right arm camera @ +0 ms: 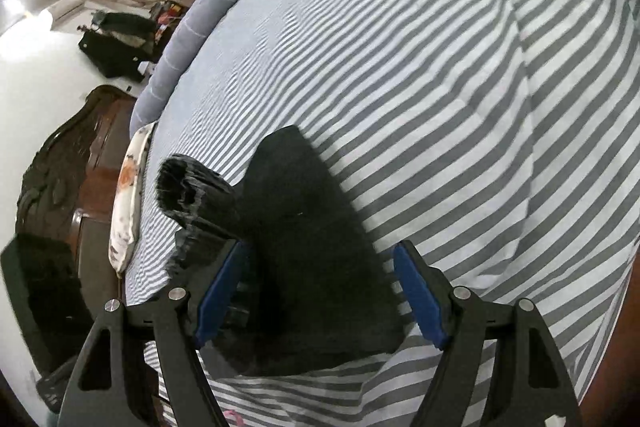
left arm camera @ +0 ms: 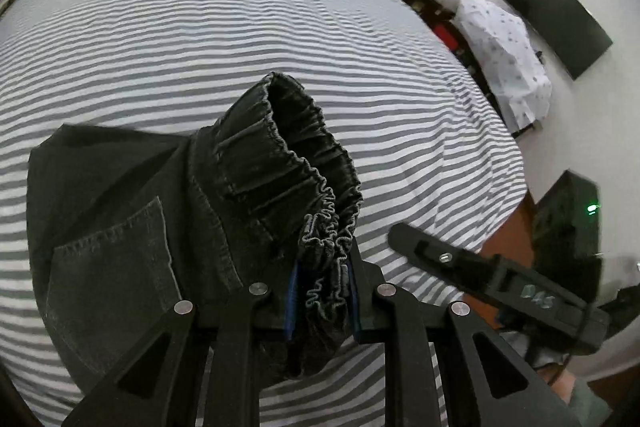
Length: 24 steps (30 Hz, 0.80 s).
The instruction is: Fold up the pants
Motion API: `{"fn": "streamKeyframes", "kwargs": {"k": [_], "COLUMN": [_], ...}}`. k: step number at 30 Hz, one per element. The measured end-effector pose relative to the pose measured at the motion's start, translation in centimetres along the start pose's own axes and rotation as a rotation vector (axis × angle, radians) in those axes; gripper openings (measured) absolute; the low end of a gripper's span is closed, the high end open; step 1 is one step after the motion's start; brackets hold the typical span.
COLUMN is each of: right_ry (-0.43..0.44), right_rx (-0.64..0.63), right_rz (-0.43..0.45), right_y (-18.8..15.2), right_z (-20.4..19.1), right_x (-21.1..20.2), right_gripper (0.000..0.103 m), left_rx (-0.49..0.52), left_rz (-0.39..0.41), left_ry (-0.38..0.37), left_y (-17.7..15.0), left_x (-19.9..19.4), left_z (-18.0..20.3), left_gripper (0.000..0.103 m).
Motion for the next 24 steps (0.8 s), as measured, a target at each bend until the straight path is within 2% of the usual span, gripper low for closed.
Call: {"fn": "streamKeyframes", "kwargs": {"k": [3, 6, 9, 12, 15, 17, 20, 24], "right_ry": [-0.010, -0.022, -0.038, -0.054, -0.053, -0.060, -0.071, -0.024], "right_rx": [0.027, 0.041, 0.044, 0.034, 0.017, -0.006, -0.068, -0.153], "right_rz": [0.004, 0.008, 0.020, 0.038, 0.045, 0.055, 0.070, 0.046], "right_y": [0.3, 0.5, 0.8, 1.1, 1.3, 1.4, 1.3, 0.8], "right_z": [1.0, 1.6, 1.9, 2.0, 1.5, 1.0, -0.4, -3.4], "right_x": [0.1, 0.0, -0.1, -0.7, -0.9, -1.4, -2.0, -2.5], "right_gripper": [0.075, 0.075, 0.075, 0.075, 0.075, 0.075, 0.075, 0.075], "left_rx": [-0.003, -0.063, -0.032, -0.002, 0.001, -0.003, -0.003, 0.005], "left_rz": [0.004, -0.026, -0.057, -0.056, -0.062, -0.062, -0.043, 0.008], "left_ry": [-0.024, -0.036, -0.019, -0.030, -0.080, -0.084, -0.028, 0.132], "left_y": [0.3, 0.0, -0.7, -1.0, -1.2, -1.6, -2.3, -3.4], "left_x": [0.9, 2.5, 3.3, 2.6, 1.0, 0.1, -1.4, -3.2], "left_z": [0.2, -0.1, -0.3, 0.1, -0.3, -0.7, -2.1, -5.9], "left_gripper": [0.020, 0.022, 0.024, 0.032, 0.033, 0.037, 0.039, 0.040]}}
Point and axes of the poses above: each gripper's, at about its wrist camera, not at the fingertips, and x roughly the way its jaws point, z to its right, y to its top, the point moved 2 cm from there along x, roughly the way its jaws point, and after that the axes turned 1 degree about z, right-handed, at the moved point
